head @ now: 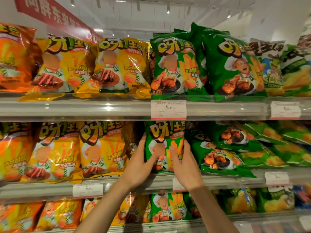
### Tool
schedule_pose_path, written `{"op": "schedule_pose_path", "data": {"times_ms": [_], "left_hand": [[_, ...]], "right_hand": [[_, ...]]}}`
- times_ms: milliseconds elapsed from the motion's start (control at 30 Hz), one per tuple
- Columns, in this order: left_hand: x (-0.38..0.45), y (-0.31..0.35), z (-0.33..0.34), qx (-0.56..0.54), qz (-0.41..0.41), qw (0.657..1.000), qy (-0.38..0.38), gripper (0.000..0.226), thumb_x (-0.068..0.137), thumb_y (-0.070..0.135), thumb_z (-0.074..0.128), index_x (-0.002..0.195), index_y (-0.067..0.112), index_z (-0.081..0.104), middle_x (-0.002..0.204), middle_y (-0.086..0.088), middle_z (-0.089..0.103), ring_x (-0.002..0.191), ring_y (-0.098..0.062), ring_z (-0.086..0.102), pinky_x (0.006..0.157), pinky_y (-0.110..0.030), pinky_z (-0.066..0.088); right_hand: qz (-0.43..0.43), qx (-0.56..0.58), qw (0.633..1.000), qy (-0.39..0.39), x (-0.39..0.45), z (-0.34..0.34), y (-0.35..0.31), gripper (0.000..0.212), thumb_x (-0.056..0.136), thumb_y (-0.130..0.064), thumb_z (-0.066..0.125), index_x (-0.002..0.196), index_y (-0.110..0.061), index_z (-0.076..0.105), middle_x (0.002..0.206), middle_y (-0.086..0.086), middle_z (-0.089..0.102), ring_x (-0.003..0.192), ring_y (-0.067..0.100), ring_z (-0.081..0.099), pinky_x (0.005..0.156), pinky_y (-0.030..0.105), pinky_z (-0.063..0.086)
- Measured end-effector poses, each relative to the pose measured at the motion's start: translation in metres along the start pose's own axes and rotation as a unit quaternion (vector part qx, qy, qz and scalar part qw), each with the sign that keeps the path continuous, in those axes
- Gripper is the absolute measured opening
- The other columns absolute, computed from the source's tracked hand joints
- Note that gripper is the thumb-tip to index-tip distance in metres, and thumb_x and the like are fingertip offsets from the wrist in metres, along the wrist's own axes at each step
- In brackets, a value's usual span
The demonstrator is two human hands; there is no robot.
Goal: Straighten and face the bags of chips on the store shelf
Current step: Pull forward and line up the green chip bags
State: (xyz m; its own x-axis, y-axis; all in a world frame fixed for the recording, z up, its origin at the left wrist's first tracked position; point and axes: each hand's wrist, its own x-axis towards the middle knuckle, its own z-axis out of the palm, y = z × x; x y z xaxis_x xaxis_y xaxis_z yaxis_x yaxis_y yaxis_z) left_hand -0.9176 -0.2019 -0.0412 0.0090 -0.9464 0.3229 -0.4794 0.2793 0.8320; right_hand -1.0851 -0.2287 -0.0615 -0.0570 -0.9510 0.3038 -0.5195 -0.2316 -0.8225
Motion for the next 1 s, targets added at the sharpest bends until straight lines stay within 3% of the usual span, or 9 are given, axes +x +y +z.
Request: {"op": "schedule_pose_path", "data": {"times_ms": [67,133,200,300,400,533,667,867,1000], "left_hand": [[-0.001,0.001,-0.002,0.013,0.014,1.000,0.006,0.079,0.093,0.062,0.053,0.157,0.041,0.010,0.138,0.037,0.042,0.116,0.028,0.042,0.095,0.000,0.036],[-0.004,-0.001,-0.007,0.029,0.013,0.999,0.017,0.081,0.092,0.063,0.055,0.158,0.039,0.014,0.156,0.020,0.036,0.138,0.004,0.038,0.113,-0.026,0.037],[-0.012,-0.006,-0.013,0.035,0.016,0.999,0.030,0.077,0.093,0.055,0.059,0.157,0.038,0.020,0.158,0.016,0.034,0.142,-0.003,0.035,0.117,-0.035,0.036],[-0.031,-0.010,-0.026,0.048,0.041,0.996,0.055,0.068,0.091,0.054,0.060,0.151,0.038,0.034,0.150,0.017,0.043,0.133,0.001,0.044,0.110,-0.029,0.042],[-0.052,-0.014,-0.040,0.033,0.034,0.996,0.072,0.052,0.092,0.047,0.060,0.141,0.035,0.048,0.132,0.018,0.058,0.117,0.005,0.055,0.100,-0.025,0.048],[-0.079,-0.020,-0.048,-0.028,-0.005,0.997,0.065,0.030,0.096,0.032,0.062,0.125,0.036,0.057,0.106,0.019,0.068,0.103,0.002,0.064,0.092,-0.027,0.053],[-0.098,-0.036,-0.048,-0.049,-0.030,0.996,0.063,0.022,0.098,0.027,0.061,0.118,0.036,0.059,0.098,0.022,0.071,0.093,0.001,0.066,0.077,-0.014,0.050],[-0.116,-0.051,-0.029,-0.079,-0.086,0.992,0.042,0.016,0.100,0.026,0.060,0.112,0.035,0.064,0.099,0.019,0.072,0.095,0.000,0.066,0.075,-0.014,0.050],[-0.119,-0.047,-0.009,-0.088,-0.110,0.989,0.055,0.014,0.097,0.033,0.063,0.110,0.036,0.067,0.100,0.013,0.074,0.098,-0.002,0.068,0.082,-0.026,0.053]], "right_hand": [[-0.002,0.015,1.000,-0.007,-0.002,-0.006,-0.004,0.078,0.087,-0.079,0.036,0.153,-0.040,0.018,0.148,-0.009,0.047,0.131,0.016,0.050,0.104,0.046,0.047],[-0.003,0.009,1.000,-0.005,-0.009,-0.011,-0.006,0.076,0.092,-0.066,0.046,0.156,-0.036,0.018,0.154,-0.011,0.038,0.138,0.014,0.041,0.111,0.042,0.040],[-0.024,-0.005,1.000,0.008,-0.022,-0.013,-0.007,0.075,0.093,-0.058,0.052,0.156,-0.034,0.020,0.155,-0.015,0.034,0.141,0.009,0.034,0.114,0.036,0.035],[-0.093,-0.011,0.995,0.034,-0.043,-0.010,-0.004,0.068,0.095,-0.053,0.054,0.154,-0.027,0.031,0.153,-0.016,0.038,0.140,-0.001,0.033,0.117,0.031,0.033],[-0.068,-0.031,0.997,0.031,-0.061,-0.012,-0.005,0.061,0.096,-0.042,0.058,0.151,-0.031,0.035,0.155,-0.016,0.032,0.135,-0.009,0.027,0.112,0.018,0.024],[-0.029,-0.035,0.999,0.016,-0.084,-0.017,0.009,0.041,0.094,-0.043,0.059,0.132,-0.032,0.051,0.128,-0.015,0.056,0.114,-0.003,0.056,0.099,0.028,0.050],[0.037,0.020,0.999,-0.011,-0.107,-0.020,0.022,0.021,0.096,-0.033,0.060,0.116,-0.028,0.063,0.100,-0.016,0.069,0.090,-0.006,0.063,0.076,0.014,0.052],[0.079,0.011,0.997,-0.004,-0.124,-0.043,0.043,0.019,0.096,-0.035,0.060,0.115,-0.034,0.063,0.098,-0.018,0.070,0.091,-0.005,0.065,0.076,0.016,0.053],[0.075,0.013,0.997,-0.009,-0.124,-0.069,0.056,0.021,0.096,-0.033,0.059,0.116,-0.030,0.062,0.099,-0.016,0.070,0.089,-0.008,0.064,0.071,0.010,0.050]]}}
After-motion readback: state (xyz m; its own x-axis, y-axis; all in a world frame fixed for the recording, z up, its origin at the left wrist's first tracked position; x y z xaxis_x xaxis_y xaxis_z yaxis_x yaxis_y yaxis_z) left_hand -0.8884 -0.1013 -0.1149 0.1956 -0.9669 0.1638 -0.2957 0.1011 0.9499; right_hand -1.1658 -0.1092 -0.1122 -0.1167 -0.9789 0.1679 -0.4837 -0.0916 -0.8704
